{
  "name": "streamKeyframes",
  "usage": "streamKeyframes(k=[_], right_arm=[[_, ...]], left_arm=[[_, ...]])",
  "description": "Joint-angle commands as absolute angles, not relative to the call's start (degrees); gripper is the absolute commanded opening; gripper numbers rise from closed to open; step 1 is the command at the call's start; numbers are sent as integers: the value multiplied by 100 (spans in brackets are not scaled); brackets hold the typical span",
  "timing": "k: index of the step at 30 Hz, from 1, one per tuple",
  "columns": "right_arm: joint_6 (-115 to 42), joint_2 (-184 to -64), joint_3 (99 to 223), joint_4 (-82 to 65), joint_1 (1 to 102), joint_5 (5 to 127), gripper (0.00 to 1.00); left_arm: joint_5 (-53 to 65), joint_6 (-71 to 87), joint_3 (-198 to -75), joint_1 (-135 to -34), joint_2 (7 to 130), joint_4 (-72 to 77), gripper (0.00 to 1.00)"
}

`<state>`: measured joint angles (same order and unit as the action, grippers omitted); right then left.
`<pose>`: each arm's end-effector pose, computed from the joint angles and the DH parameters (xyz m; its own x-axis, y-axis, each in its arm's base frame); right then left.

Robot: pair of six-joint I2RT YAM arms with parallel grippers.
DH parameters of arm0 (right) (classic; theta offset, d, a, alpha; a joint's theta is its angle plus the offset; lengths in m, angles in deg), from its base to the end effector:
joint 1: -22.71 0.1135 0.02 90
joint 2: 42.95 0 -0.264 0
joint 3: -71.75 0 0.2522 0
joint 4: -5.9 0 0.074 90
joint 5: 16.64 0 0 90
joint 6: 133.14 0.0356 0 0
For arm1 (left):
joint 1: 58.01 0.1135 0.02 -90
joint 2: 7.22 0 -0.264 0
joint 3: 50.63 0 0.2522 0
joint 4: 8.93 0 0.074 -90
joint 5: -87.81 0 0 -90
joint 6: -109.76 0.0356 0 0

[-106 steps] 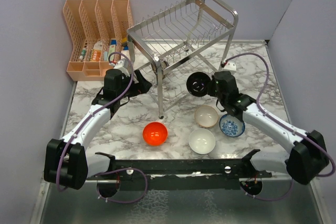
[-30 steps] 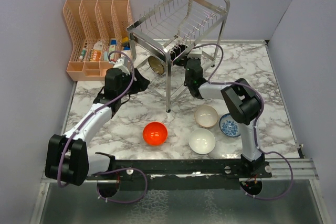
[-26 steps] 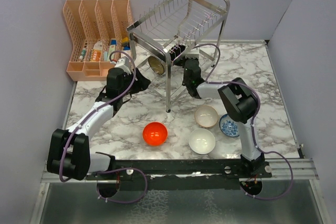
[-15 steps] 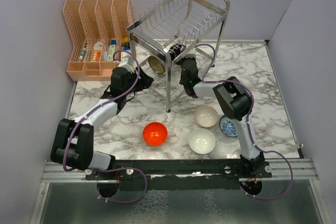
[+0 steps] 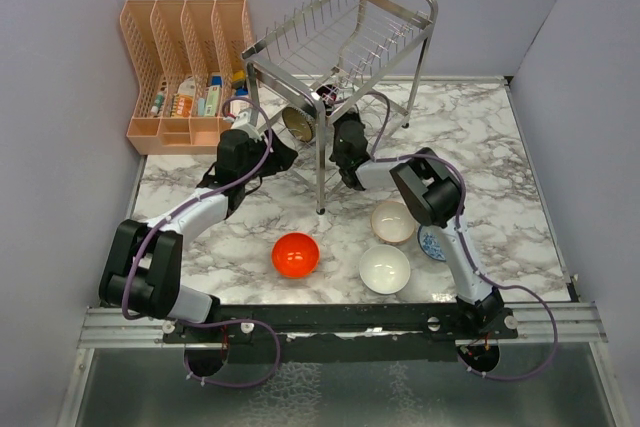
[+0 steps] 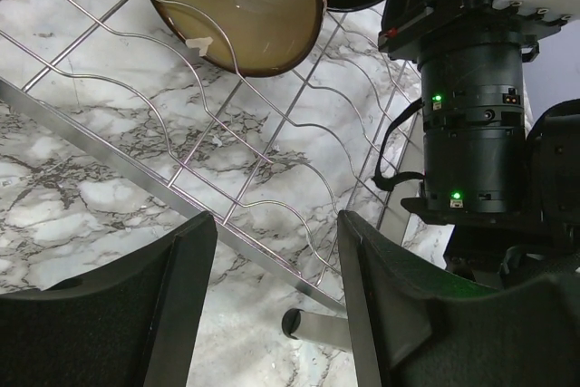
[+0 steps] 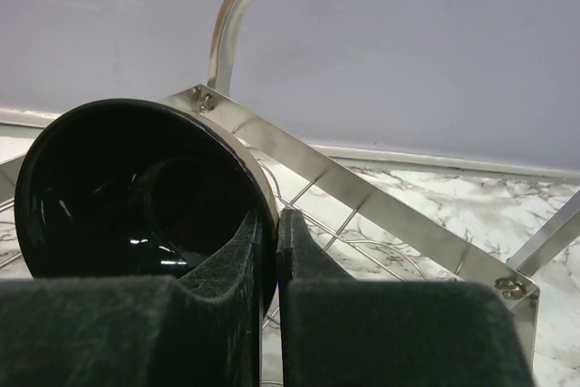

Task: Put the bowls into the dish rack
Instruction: Place the bowl in the dish rack.

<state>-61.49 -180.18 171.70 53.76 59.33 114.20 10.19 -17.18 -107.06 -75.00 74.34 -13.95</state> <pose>0.4262 0.2877 0.1585 0.1195 -0.2079 -0.9708 0.1078 0.9748 -0.1955 0.2959 -0.0984 0.2301 -0.5500 -0.4457 -0.7062 0.1844 0.7600 -0.6233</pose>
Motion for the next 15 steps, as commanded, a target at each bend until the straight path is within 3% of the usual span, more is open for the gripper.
streamKeyframes(k=[1, 15], right_arm=[[-6568, -18124, 17552, 6321, 6027, 11455, 1], [-7513, -18296, 17332, 6921, 6277, 10988, 1]], left_arm=[[931, -1637, -10685, -7553, 7512, -1565, 58], [958, -1629, -10680, -7563, 7582, -1606, 58]])
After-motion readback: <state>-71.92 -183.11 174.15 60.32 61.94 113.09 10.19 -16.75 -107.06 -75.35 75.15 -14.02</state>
